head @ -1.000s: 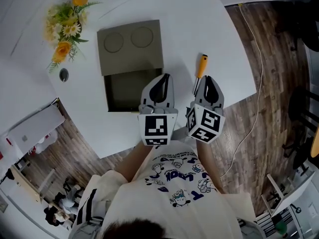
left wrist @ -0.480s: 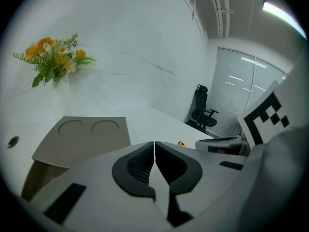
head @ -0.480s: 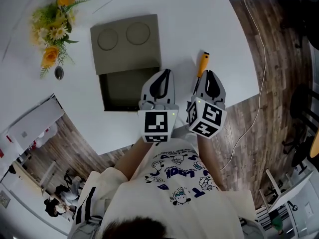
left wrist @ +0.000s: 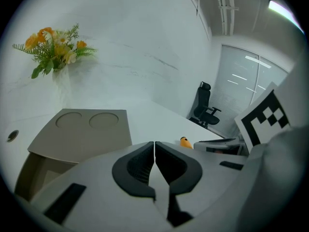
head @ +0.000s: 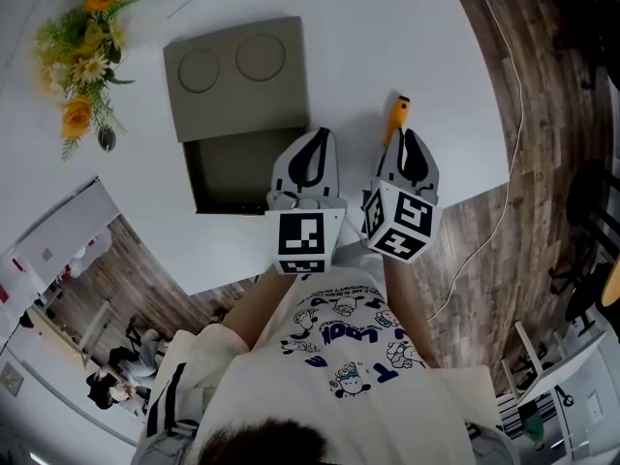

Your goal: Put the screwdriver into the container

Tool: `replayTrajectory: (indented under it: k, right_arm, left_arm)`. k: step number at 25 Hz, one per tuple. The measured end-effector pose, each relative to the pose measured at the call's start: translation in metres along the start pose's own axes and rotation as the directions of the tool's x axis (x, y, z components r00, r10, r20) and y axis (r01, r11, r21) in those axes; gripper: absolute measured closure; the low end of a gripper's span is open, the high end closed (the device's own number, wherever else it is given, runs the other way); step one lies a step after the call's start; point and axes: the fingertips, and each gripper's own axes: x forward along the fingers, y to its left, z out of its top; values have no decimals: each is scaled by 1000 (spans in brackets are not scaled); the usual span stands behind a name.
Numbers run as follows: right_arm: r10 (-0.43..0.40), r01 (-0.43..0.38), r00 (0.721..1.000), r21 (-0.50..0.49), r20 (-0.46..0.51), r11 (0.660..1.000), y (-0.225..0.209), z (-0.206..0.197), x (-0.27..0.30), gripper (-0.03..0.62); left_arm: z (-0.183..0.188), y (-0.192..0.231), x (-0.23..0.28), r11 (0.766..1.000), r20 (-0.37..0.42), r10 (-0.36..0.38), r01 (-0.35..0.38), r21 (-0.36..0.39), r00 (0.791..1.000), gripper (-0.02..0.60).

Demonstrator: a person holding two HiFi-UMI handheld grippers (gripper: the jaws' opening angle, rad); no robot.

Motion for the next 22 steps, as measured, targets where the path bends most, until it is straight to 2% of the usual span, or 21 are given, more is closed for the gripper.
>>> replayTrajectory:
  k: [4, 6, 14, 22]
  right_arm:
    - [4, -4, 1000, 3, -16, 1000, 1, -4, 6, 540]
    - [3, -2, 1000, 7, -29, 1000, 0, -7, 9, 480]
    - [1, 0, 997, 11, -75, 1000, -4, -13, 24, 453]
    - [-18, 19, 994, 11, -106, 1000, -5, -18, 33, 454]
  left_arm:
    - [-4, 2, 1, 1000, -8, 11, -11, -10, 1000, 560]
    - [-6, 3, 1, 1000, -13, 16, -16, -12, 1000, 560]
    - [-12, 7, 5, 999, -35, 37, -37, -23, 999, 560]
    - [-17, 17, 2, 997, -42, 66, -67, -40, 997, 560]
